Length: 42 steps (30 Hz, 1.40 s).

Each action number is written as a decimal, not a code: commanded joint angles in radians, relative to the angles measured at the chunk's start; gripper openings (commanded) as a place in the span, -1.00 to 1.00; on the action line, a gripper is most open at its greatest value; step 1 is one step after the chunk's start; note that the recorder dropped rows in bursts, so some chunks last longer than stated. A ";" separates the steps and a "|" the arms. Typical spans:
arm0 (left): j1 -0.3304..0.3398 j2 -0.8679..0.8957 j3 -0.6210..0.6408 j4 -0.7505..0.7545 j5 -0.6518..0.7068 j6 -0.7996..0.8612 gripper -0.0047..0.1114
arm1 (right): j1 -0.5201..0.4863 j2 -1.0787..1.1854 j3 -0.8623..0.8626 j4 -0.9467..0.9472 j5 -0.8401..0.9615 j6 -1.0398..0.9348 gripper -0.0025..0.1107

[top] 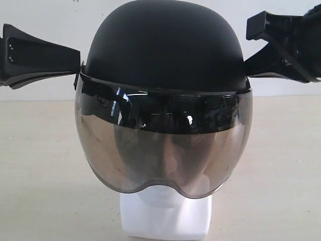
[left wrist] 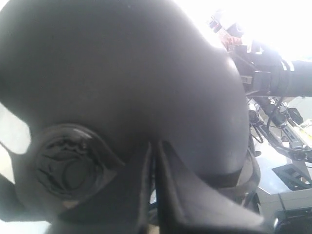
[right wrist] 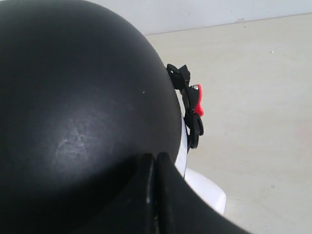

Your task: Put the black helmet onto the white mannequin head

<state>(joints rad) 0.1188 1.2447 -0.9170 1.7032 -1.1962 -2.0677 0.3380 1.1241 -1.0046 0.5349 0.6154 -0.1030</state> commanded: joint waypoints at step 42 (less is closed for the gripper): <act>0.059 -0.552 0.306 0.041 -0.025 0.011 -0.84 | 0.011 -0.510 -0.024 -0.306 0.538 0.124 -0.96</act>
<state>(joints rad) 0.1760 0.6994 -0.6148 1.7487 -1.2198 -2.0655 0.3480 0.6219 -1.0234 0.2383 1.1523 0.0281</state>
